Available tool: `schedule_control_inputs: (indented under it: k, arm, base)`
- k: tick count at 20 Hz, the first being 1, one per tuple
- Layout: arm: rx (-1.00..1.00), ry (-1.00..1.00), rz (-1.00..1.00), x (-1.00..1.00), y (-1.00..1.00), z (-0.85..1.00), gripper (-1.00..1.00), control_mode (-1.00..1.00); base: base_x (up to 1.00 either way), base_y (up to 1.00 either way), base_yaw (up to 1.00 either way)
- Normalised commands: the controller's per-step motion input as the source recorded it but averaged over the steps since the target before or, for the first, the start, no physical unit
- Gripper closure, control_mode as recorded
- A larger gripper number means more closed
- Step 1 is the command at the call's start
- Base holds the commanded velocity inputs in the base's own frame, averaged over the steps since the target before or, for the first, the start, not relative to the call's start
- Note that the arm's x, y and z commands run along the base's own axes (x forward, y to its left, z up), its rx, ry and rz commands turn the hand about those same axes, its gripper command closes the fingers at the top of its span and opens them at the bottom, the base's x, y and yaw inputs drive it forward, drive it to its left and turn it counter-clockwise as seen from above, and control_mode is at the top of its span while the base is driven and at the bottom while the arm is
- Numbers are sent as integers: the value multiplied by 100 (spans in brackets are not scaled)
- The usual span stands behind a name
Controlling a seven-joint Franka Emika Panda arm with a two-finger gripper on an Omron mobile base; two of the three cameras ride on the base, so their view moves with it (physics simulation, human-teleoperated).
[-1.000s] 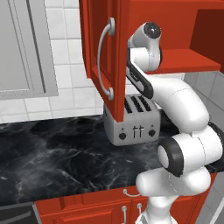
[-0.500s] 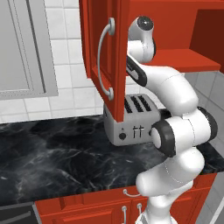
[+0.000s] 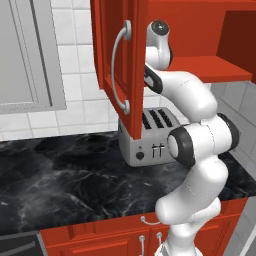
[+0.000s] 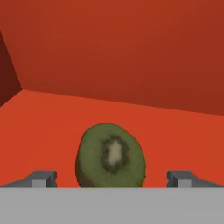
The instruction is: Pick the kiwis from the cabinet and place them in one bowl. Pick the mushroom from the sink and place it in the other bowl.
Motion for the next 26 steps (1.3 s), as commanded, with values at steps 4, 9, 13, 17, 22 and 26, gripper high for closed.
schedule_control_inputs:
  k: [4, 9, 13, 17, 22, 26]
  arm:
    - [0, 2, 0, 31, 12, -9, -100, -100]
    - [0, 3, 0, 21, 15, -21, 100, -100]
    - [1, 0, 1, 18, 0, -16, 100, -100]
    - [0, -5, 0, 0, 0, 0, 100, -100]
    - [0, -8, 0, -31, -7, -6, 100, -100]
    - [0, -14, -2, -39, -18, 1, 100, -100]
  base:
    - [0, 0, 0]
    - [0, 0, 0]
    - [0, 0, 0]
    - [0, 0, 0]
    - [0, 0, 0]
    - [0, 0, 0]
